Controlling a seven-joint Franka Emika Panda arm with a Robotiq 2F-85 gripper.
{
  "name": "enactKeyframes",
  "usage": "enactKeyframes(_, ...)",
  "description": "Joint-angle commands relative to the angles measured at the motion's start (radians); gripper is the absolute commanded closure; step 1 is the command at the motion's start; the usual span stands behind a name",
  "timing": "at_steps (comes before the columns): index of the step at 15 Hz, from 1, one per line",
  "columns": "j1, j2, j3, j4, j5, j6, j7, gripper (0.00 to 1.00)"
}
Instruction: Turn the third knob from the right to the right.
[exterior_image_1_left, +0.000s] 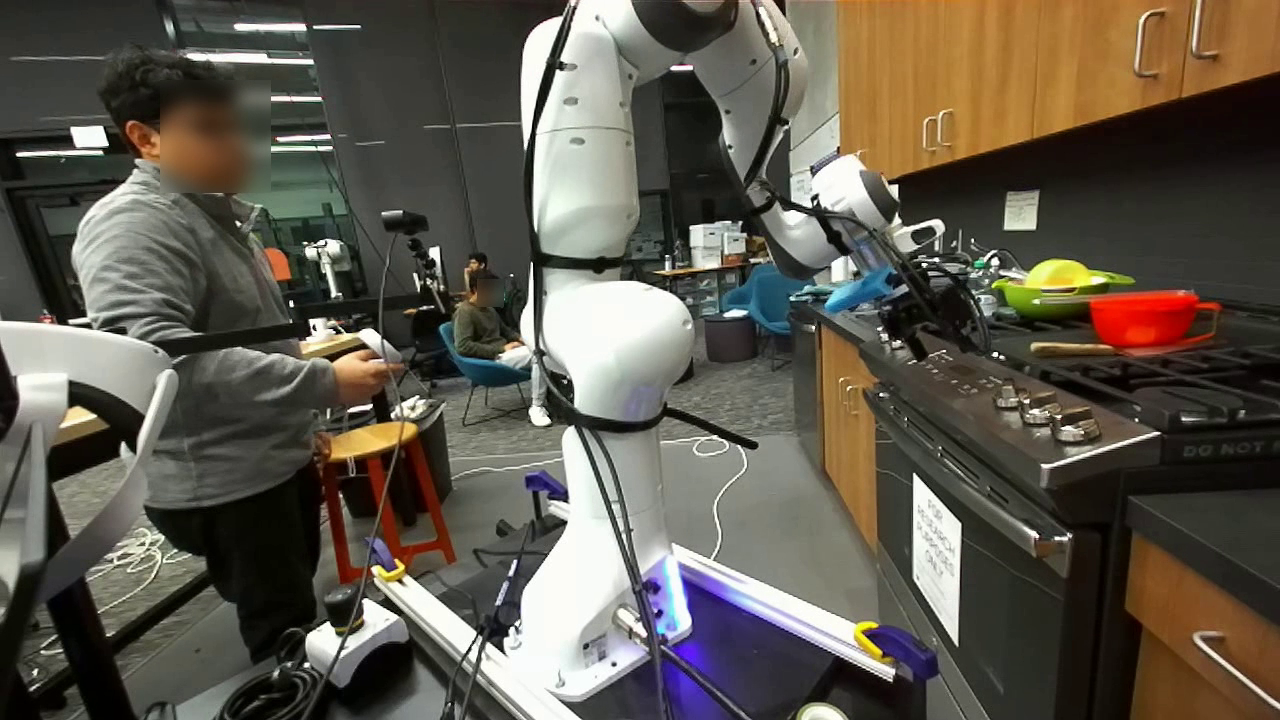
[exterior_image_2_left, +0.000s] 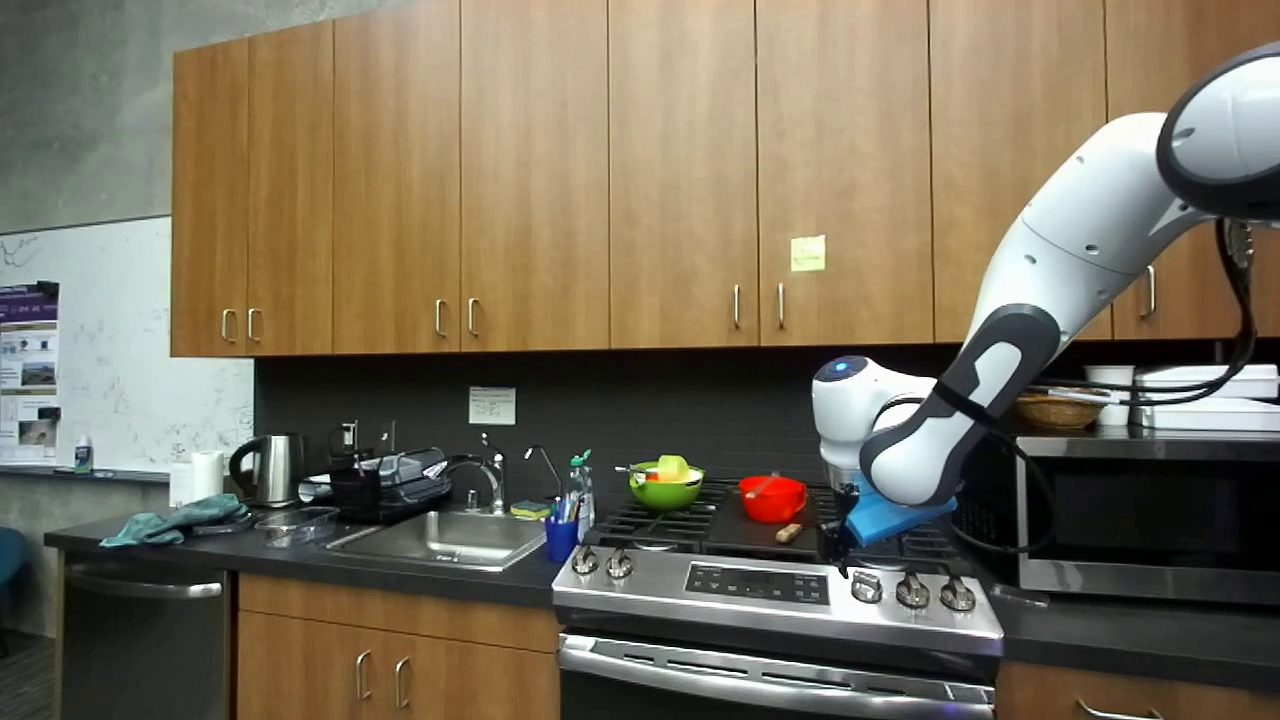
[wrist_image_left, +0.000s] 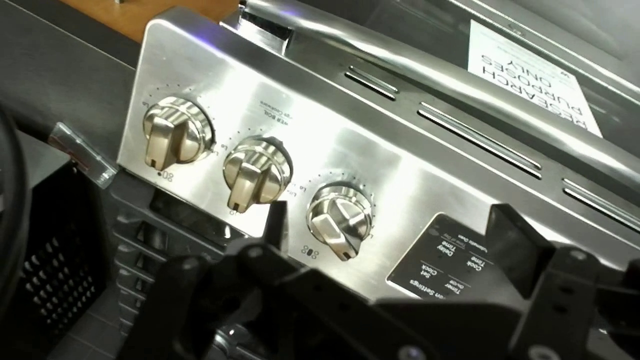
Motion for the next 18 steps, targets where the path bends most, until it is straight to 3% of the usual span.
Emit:
enactKeyframes(1,0.021,0.016,-0.047,0.036,0.080,-0.013,-0.157,0.00)
enactKeyframes(11,0.023,0.088,-0.091,0.151,0.309,-0.042,-0.673,0.00)
enactKeyframes(18,0.038,0.126,-0.096,0.172,0.319,-0.084,-0.808,0.00)
